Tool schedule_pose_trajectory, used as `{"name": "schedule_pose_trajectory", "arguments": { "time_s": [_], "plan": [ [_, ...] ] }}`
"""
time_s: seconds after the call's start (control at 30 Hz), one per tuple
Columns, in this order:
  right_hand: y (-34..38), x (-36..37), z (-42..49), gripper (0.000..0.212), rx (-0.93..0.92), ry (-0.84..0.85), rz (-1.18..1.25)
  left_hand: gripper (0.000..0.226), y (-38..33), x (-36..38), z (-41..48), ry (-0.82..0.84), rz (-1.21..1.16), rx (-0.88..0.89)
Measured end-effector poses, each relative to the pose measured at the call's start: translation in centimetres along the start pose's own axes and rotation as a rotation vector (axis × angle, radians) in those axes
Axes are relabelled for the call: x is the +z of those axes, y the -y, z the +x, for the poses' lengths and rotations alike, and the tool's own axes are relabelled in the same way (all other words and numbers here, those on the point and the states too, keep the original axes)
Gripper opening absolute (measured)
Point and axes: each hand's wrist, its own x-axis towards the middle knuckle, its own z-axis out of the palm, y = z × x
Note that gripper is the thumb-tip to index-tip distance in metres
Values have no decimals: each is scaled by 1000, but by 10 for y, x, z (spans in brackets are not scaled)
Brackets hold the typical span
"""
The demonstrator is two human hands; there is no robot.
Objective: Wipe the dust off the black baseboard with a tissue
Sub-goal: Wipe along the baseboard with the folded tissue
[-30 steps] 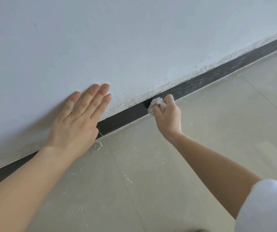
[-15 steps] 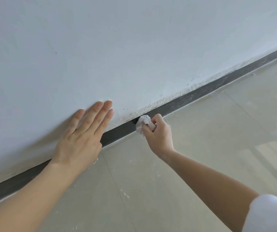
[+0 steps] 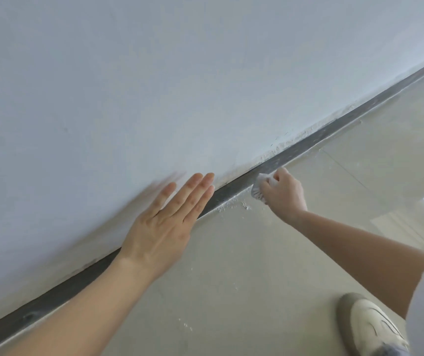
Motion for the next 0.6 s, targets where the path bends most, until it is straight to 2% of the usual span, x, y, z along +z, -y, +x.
{"name": "schedule_pose_trajectory", "arguments": {
  "time_s": [0.13,0.2,0.27,0.4,0.53,0.6],
  "plan": [
    [-5,9,-26,19,-279,313,-218,67,-22,8,54,-59,27,-19],
    [1,17,-27,21,-435,337,-242,67,-25,14,71,-47,70,-23],
    [5,21,-20,23,-508,288,-135,71,-26,19,81,-20,103,-37],
    [-8,16,5,22,-545,267,-78,76,-27,21,85,17,164,-59],
    [-34,-1,40,19,-457,168,9,71,-29,20,86,42,207,-69],
    [-47,-10,59,14,-348,85,85,70,-30,20,86,57,241,-67]
  ]
}}
